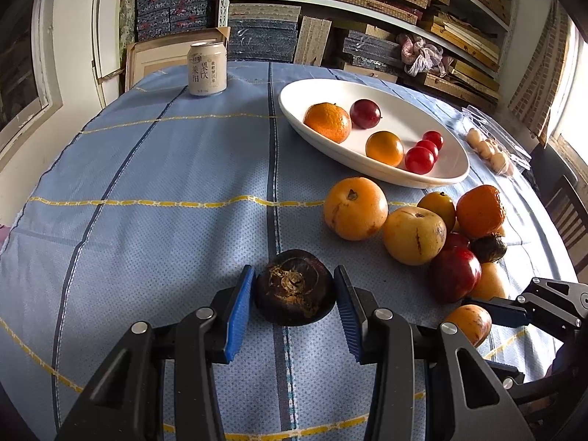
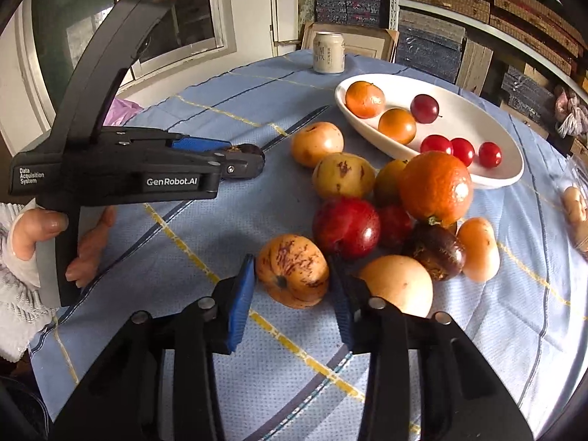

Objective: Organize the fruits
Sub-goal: 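Grasp a speckled yellow-red apple with the right tool while the left tool holds the mangosteen, then place the mangosteen on the white plate with the left tool while the right tool places the apple there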

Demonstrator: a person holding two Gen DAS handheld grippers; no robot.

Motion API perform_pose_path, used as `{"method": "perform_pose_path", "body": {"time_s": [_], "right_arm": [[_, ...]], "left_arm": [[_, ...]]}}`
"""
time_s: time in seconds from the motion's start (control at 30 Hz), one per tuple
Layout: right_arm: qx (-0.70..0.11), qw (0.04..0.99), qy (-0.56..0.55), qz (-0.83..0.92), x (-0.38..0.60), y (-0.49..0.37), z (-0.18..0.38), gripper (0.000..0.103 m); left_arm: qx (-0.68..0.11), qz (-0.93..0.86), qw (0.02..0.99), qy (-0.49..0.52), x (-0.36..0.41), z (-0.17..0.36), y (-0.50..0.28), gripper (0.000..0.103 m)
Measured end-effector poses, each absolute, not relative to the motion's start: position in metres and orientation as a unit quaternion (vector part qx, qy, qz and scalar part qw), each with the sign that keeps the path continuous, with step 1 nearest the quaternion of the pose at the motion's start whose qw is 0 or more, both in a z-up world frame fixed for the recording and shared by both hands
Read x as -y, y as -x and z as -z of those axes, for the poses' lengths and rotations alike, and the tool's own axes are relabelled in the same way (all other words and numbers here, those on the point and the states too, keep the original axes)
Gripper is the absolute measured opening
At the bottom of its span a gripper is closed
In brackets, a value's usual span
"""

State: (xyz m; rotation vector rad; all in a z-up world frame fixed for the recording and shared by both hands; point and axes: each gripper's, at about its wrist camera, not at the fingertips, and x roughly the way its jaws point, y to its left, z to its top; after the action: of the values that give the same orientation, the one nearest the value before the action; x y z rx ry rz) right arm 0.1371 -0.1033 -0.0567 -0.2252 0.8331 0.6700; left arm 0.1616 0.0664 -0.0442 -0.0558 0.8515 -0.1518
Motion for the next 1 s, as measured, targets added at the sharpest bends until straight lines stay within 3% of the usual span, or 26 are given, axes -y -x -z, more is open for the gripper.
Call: {"method": "perform_pose_path", "body": {"time_s": [0.6, 1.0], "right_arm": [[-0.396, 0.863, 0.041, -0.311, 0.132, -0.139, 0.044, 0.039], [-0.336, 0.909, -0.086, -0.233, 0.219, -0.164, -0.003, 0.039]], "left_arm": [[-0.418, 0.082, 0.904, 0.026, -0.063, 0.046, -0.167, 0.044], [-0.38, 0.079, 0.92, 0.044, -0.064, 0.004, -0.177, 0.044]]}}
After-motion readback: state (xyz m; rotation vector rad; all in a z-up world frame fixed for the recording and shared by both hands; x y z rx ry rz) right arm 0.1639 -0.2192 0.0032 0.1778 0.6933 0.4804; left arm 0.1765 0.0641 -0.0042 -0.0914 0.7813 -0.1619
